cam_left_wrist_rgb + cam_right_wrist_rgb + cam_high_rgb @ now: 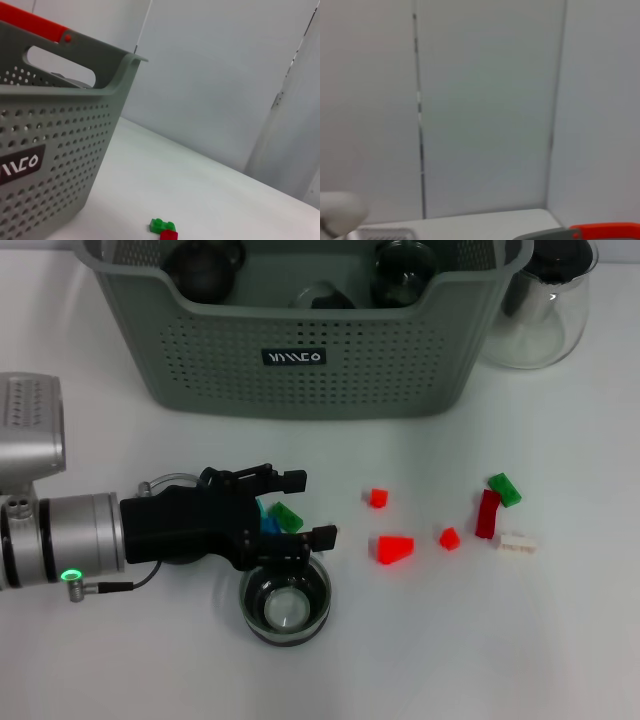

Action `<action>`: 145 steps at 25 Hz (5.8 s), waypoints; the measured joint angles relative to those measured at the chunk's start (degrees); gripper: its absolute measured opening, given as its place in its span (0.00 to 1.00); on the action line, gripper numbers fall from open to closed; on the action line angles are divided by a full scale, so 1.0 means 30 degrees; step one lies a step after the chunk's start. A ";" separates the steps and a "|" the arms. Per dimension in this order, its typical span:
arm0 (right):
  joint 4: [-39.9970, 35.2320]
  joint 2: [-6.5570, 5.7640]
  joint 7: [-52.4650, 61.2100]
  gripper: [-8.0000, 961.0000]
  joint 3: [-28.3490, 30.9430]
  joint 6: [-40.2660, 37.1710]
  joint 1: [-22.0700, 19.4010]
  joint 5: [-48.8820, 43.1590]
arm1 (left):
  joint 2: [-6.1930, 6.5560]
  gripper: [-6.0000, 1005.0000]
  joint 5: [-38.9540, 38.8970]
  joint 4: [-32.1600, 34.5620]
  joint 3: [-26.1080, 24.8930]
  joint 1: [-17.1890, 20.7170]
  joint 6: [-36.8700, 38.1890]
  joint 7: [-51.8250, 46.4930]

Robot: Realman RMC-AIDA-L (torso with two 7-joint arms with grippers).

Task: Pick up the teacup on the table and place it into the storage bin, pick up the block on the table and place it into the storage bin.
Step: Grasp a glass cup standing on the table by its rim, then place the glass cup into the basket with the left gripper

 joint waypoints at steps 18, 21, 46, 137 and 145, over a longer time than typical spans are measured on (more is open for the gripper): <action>0.1527 -0.0262 -0.3073 0.95 -0.0090 -0.4942 -0.2441 -0.0599 | 0.0745 0.89 0.0189 0.2861 -0.1249 0.1324 0.0997 -0.2042; 0.2486 -0.0137 -0.3267 0.95 -0.0166 -0.5015 -0.2343 -0.1850 | 0.1135 0.89 0.0348 0.5012 -0.1264 0.1865 0.1429 -0.3811; 0.6078 0.1527 -0.3671 0.95 -0.1600 -0.1439 -0.0694 -0.6513 | 0.0725 0.89 0.8959 1.9254 0.6981 -0.0584 0.3912 -2.0509; 0.6035 -0.1747 0.0480 0.95 -0.1354 -0.3474 -0.0386 -0.8119 | 0.3227 0.04 0.7702 0.9179 0.6929 -1.0482 -0.6618 -2.5872; 0.6143 -0.1508 0.0584 0.95 -0.1379 -0.3401 0.0101 -0.9017 | 0.3198 0.04 0.8942 0.4540 0.7531 -1.1827 -1.0983 -2.5854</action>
